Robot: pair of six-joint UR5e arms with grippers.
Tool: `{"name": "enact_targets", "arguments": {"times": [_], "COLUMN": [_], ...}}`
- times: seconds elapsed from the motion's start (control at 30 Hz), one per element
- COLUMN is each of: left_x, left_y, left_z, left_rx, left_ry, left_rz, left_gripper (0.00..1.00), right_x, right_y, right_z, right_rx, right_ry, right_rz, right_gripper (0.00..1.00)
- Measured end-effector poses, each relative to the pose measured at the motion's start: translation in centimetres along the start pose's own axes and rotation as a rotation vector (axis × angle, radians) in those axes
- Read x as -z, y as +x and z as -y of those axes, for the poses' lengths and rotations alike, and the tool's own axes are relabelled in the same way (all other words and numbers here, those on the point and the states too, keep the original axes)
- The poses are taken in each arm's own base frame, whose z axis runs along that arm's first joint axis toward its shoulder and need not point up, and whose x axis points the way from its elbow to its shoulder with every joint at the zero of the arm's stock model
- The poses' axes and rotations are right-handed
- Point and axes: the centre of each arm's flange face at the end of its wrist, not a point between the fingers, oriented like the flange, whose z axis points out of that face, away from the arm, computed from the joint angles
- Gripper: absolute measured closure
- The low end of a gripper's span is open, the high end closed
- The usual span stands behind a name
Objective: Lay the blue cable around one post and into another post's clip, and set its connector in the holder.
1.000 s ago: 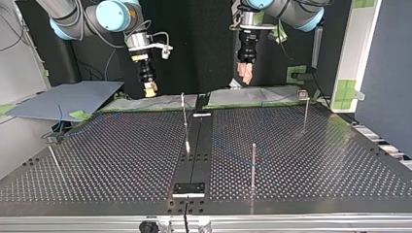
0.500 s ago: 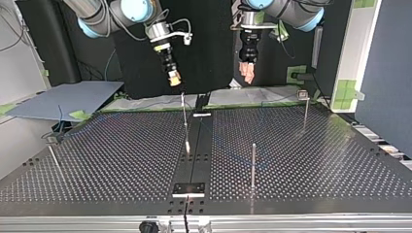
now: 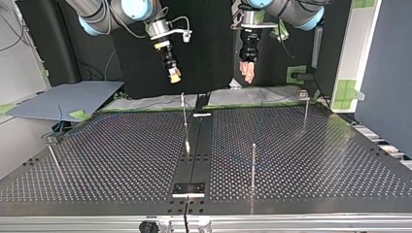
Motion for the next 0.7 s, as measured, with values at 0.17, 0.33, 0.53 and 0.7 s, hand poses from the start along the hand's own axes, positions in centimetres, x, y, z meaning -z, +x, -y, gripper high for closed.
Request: {"name": "enact_targets", "arguments": {"times": [0.17,0.33,0.53,0.7], "left_x": [0.0,0.3,1.2,0.9], "left_y": [0.0,0.3,1.5,2.5], "left_z": [0.1,0.0,-0.5,-0.4], "left_rx": [-0.001,-0.011,-0.018,-0.026], "left_ry": [0.005,0.012,0.023,0.033], "left_rz": [0.001,0.003,-0.004,-0.003], "left_gripper": [0.00,0.00,0.00,0.00], "right_x": [0.0,-0.5,-0.6,-0.4], "right_y": [-0.6,-0.9,-1.6,-3.1], "right_z": [-1.6,-3.5,-3.3,-1.5], "right_rx": [-0.010,-0.009,-0.001,0.025], "right_ry": [-0.002,-0.002,0.032,0.060], "right_rz": [-0.002,-0.013,-0.015,-0.003], "right_gripper": [0.00,0.00,0.00,0.00]}}
